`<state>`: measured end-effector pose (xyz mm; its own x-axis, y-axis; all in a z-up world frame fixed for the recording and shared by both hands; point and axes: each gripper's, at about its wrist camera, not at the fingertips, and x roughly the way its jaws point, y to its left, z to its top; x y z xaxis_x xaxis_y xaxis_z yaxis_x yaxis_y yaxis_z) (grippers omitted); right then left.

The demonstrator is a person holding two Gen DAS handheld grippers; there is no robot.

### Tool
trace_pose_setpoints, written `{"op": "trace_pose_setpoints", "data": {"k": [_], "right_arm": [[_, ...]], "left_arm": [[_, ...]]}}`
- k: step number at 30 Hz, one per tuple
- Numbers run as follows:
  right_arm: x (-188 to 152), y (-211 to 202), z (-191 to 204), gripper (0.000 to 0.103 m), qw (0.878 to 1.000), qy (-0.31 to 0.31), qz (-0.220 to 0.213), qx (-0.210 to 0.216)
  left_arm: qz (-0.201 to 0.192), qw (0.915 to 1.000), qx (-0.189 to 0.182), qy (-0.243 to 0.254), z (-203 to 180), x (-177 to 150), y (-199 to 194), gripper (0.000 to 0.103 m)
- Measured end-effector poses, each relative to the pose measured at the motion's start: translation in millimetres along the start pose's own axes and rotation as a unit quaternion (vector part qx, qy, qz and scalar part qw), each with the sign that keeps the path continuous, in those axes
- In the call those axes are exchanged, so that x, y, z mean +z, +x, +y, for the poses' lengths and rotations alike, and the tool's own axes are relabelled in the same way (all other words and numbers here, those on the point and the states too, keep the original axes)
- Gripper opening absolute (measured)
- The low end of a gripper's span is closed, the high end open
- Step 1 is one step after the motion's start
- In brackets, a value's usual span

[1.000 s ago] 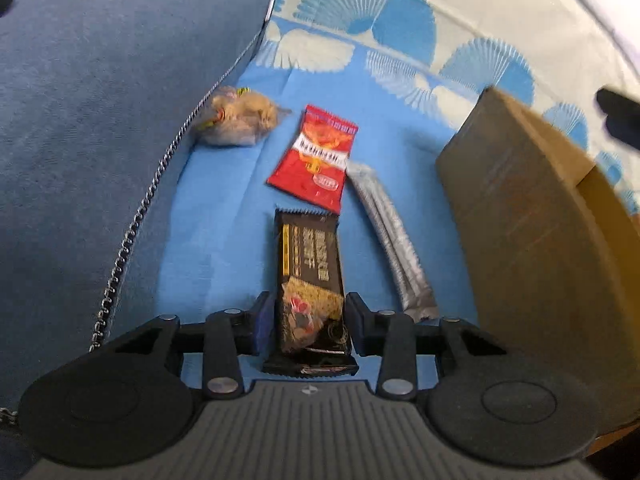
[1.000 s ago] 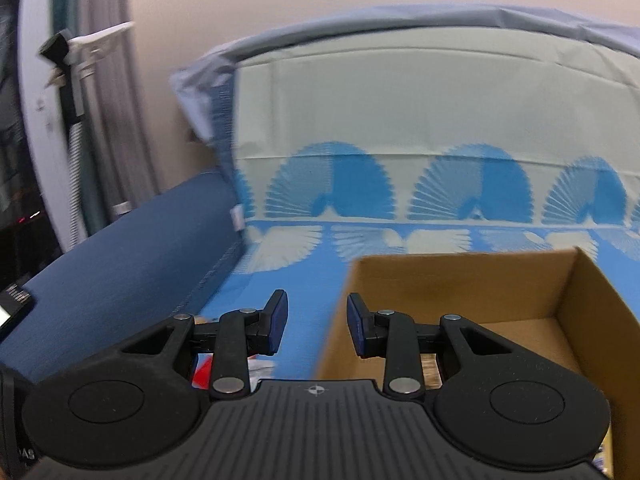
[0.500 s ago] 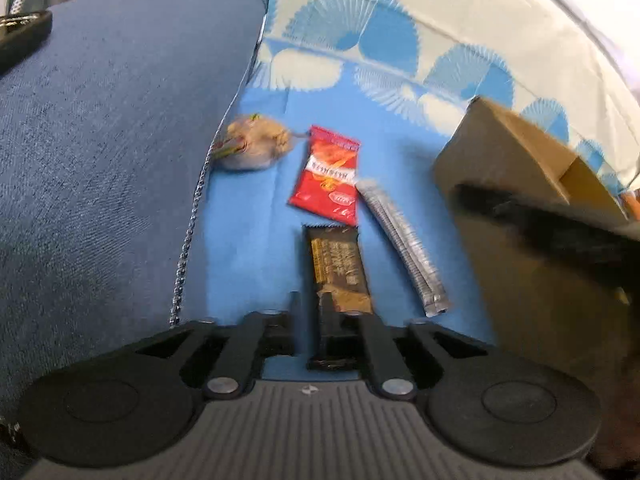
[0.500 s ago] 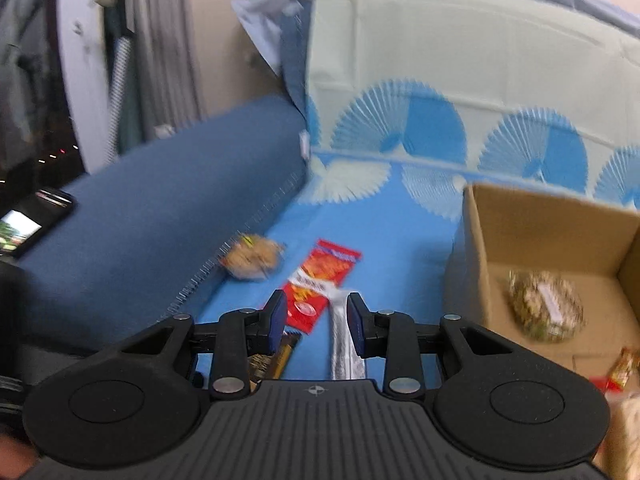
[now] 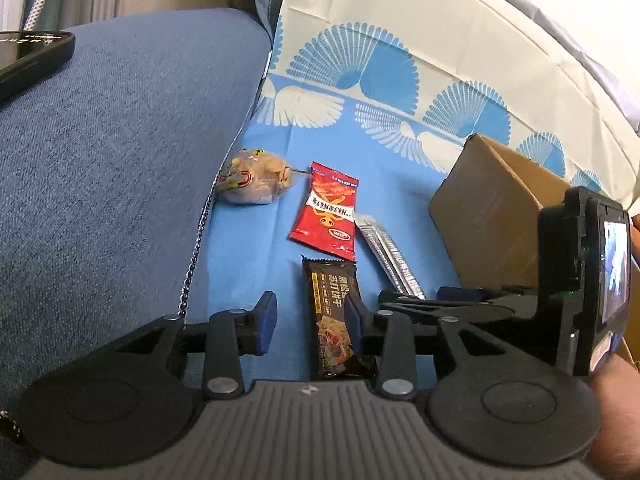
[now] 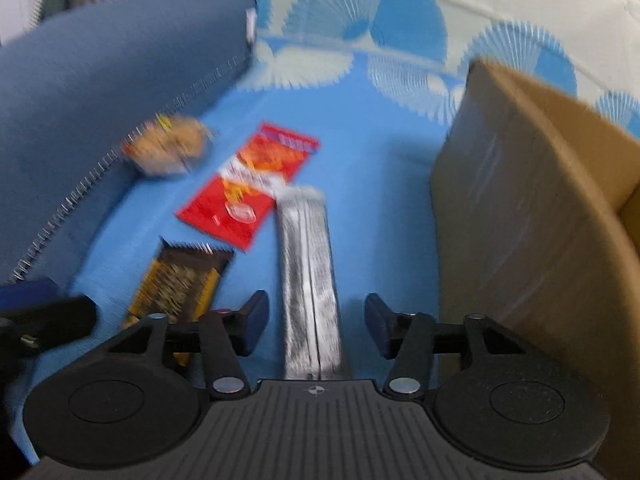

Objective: Organize snacks
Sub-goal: 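Position the left tool around the dark cracker bar while the right tool straddles the silver stick packet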

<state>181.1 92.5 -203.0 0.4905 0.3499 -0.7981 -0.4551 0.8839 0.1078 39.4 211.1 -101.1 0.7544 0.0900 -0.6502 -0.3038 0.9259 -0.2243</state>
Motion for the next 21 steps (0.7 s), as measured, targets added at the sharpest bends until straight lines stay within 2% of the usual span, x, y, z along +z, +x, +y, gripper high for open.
{"op": "trace_pose_setpoints", "data": {"k": [1,4,5,6,7,10,13,21], "right_arm": [[-1.8,2.8,-2.5,0.063,1.000,0.009,-0.001,0.001],[-2.4,2.6,-5.2,0.061,1.000,0.014,-0.002,0.008],[-3.4,1.9,-6.2,0.056,1.000,0.016,-0.003,0.014],[-4.4,0.5,-6.7,0.038,0.999,0.017,-0.007,0.026],[-4.3,-1.4,-6.2,0.030,0.999,0.013,-0.010,0.031],[-5.8,-7.5,-7.7,0.023,0.998,0.013,-0.014,0.055],[-7.4,-18.7,-7.1,0.019,0.998,0.005,-0.020,0.061],[-26.3,-70.9,2.3,0.019,0.997,-0.022,-0.014,0.077]], "left_arm": [[-0.001,1.0000,-0.001,-0.001,0.3,-0.3,-1.2,0.042],[-0.003,1.0000,-0.005,-0.003,0.9,-0.1,-2.1,0.043],[-0.004,1.0000,-0.006,-0.003,1.0,0.0,-2.6,0.043],[-0.005,1.0000,-0.007,-0.004,1.3,0.0,-3.1,0.043],[-0.006,0.9999,-0.007,-0.005,1.6,-0.1,-4.1,0.043],[-0.008,0.9999,-0.009,-0.006,1.8,-0.5,-5.9,0.043],[-0.012,0.9998,-0.012,-0.009,2.9,-0.7,-7.8,0.043],[-0.014,0.9996,-0.021,-0.014,4.1,-1.5,-11.9,0.043]]}}
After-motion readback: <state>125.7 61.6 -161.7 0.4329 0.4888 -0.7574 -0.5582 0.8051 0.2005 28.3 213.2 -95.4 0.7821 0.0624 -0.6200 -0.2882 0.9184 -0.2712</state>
